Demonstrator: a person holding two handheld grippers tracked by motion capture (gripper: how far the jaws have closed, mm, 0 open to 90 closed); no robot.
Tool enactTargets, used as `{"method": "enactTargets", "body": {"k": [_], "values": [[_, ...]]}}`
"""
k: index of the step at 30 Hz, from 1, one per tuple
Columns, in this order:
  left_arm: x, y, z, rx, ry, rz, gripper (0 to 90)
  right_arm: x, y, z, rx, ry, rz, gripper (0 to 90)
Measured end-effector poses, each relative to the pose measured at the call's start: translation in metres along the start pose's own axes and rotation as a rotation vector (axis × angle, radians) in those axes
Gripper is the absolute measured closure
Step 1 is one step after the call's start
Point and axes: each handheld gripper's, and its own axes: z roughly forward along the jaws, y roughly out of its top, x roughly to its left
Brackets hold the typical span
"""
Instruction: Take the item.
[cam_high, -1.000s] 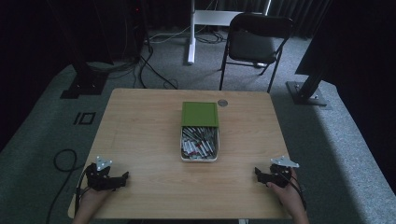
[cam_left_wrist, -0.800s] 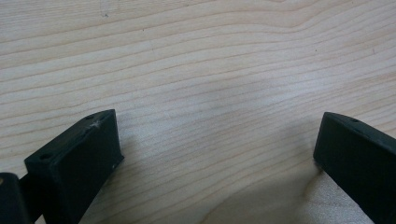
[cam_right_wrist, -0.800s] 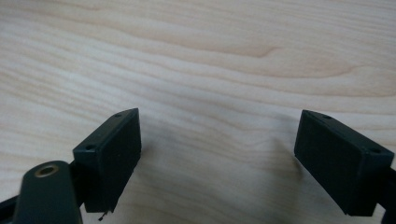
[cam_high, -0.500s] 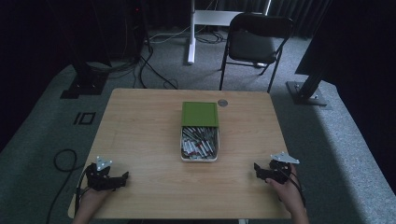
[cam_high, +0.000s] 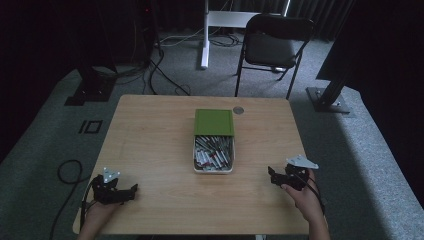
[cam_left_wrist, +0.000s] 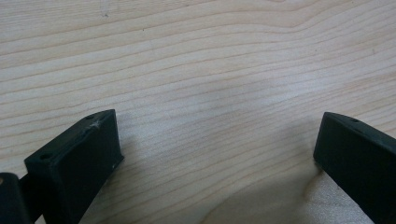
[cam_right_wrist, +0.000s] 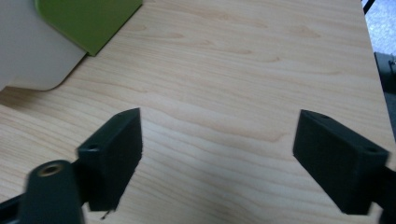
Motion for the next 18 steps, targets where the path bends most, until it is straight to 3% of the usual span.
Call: {"method": "enactTargets", "body": {"k": [3,18], "values": [[0.000,0.000,0.000,0.000,0.000,0.000,1.4,0.004,0.004,0.000,-0.004,-0.003,-0.016,17.4],[0.000,0.000,0.000,0.000,0.000,0.000,1.4,0.029,0.034,-0.002,-0.060,0.070,-0.053,17.4]]}}
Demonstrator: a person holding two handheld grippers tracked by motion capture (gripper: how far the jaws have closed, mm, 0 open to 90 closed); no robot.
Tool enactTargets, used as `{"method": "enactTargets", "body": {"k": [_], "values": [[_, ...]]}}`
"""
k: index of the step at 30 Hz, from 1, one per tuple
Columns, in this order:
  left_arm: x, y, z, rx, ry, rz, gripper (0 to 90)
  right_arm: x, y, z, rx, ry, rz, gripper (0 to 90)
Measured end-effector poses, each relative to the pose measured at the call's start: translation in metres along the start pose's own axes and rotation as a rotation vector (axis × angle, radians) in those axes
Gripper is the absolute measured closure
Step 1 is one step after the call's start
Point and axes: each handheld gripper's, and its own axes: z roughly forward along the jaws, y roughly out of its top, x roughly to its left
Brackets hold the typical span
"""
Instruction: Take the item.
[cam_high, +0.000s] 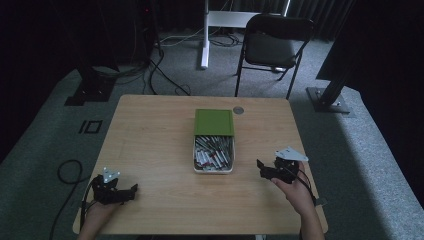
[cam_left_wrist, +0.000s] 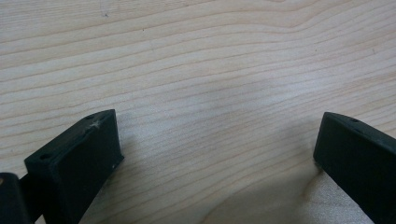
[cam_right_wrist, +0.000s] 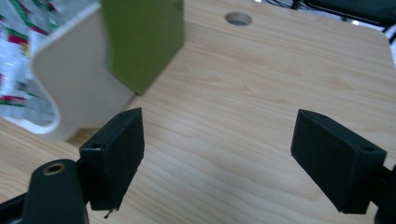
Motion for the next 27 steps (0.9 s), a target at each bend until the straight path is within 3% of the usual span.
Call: {"method": "enactTargets", "body": {"k": [15,27], "values": [[0.000,0.000,0.000,0.000,0.000,0.000,1.4,0.029,0.029,-0.001,-0.054,0.079,-0.046,17.4],[0.000,0.000,0.000,0.000,0.000,0.000,1.4,0.060,0.045,0.007,-0.075,0.147,-0.097,17.5]]}}
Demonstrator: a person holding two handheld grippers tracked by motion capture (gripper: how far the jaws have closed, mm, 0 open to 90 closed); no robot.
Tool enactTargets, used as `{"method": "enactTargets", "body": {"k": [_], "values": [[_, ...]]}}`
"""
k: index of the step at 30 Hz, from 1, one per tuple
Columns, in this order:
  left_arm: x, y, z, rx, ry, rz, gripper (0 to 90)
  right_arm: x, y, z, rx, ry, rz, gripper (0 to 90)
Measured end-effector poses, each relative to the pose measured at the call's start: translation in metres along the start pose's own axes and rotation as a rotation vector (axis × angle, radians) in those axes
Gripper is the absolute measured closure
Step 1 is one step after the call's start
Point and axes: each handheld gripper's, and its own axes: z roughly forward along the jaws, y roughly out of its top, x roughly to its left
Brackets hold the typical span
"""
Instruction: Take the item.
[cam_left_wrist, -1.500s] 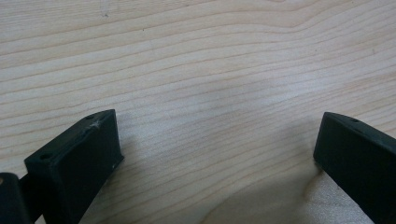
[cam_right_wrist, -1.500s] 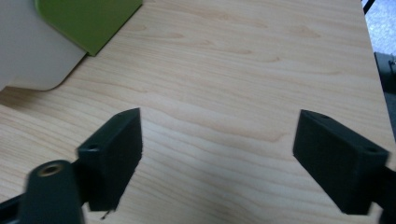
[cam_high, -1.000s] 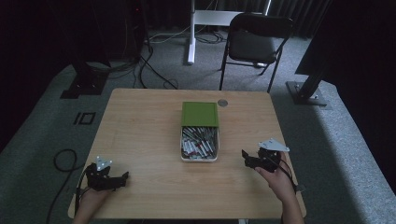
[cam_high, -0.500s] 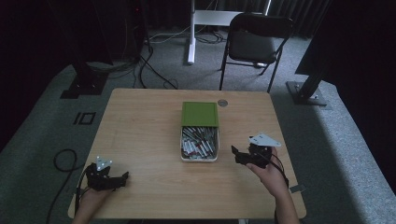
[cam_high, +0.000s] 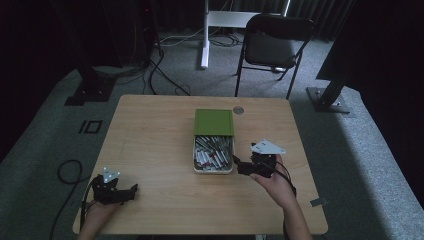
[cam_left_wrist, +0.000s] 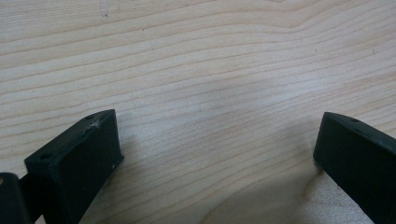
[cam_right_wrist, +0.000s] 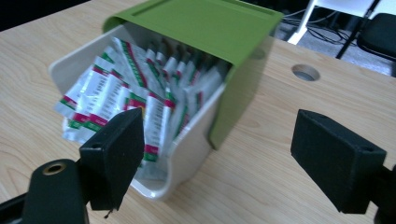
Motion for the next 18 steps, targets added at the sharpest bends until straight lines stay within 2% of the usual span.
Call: {"method": "enactTargets", "body": {"k": [9,12,18], "values": [[0.000,0.000,0.000,-0.001,0.001,0.000,1.4,0.019,0.008,0.012,-0.003,0.051,-0.034,18.9],[0.000,0.000,0.000,0.000,0.000,0.000,1.4,0.027,0.010,0.016,-0.004,0.073,-0.062,20.1],[0.000,0.000,0.000,0.000,0.000,0.000,1.4,0.039,0.009,0.025,0.001,0.116,-0.077,23.4]]}}
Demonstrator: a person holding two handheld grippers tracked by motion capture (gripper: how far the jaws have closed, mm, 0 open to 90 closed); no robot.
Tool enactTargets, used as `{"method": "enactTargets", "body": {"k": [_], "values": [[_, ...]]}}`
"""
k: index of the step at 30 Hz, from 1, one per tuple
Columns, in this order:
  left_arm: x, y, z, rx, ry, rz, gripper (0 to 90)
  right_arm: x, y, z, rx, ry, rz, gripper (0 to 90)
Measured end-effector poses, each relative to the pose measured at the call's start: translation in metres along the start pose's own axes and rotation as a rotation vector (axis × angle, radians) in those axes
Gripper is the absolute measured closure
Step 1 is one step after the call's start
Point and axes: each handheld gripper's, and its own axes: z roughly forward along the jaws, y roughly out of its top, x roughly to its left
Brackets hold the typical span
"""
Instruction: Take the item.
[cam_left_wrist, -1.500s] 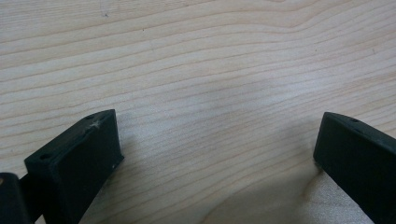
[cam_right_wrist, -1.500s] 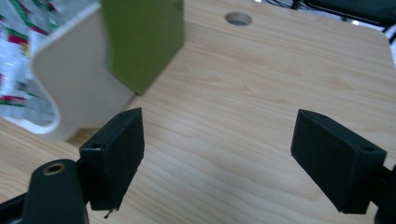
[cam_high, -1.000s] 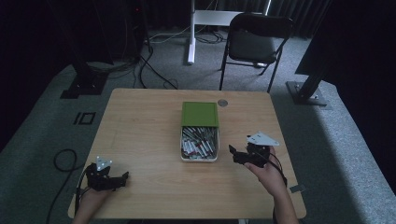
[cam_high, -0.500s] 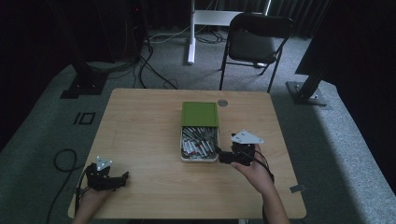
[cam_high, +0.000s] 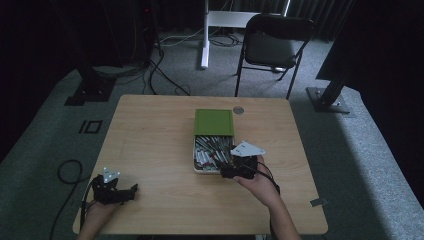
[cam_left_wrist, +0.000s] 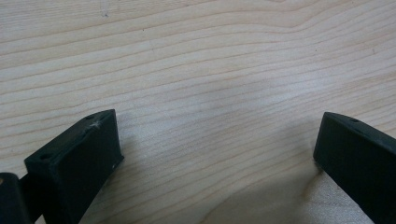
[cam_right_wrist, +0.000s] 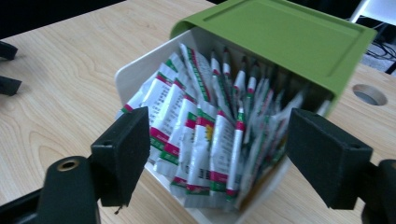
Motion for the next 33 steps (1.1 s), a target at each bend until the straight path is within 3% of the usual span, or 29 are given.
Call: {"method": "enactTargets", "body": {"k": [7,10,17,33], "values": [[0.000,0.000,0.000,0.000,0.000,0.000,1.4,0.011,-0.004,0.011,0.015,0.016,-0.031,35.1],[0.000,0.000,0.000,0.000,0.000,0.000,1.4,0.014,-0.007,0.016,0.028,0.029,-0.040,45.5],[0.000,0.000,0.000,0.000,0.000,0.000,1.4,0.019,-0.014,0.029,0.067,0.018,-0.057,58.8],[0.000,0.000,0.000,0.000,0.000,0.000,1.4,0.019,-0.018,0.041,0.077,-0.031,-0.043,67.3]]}}
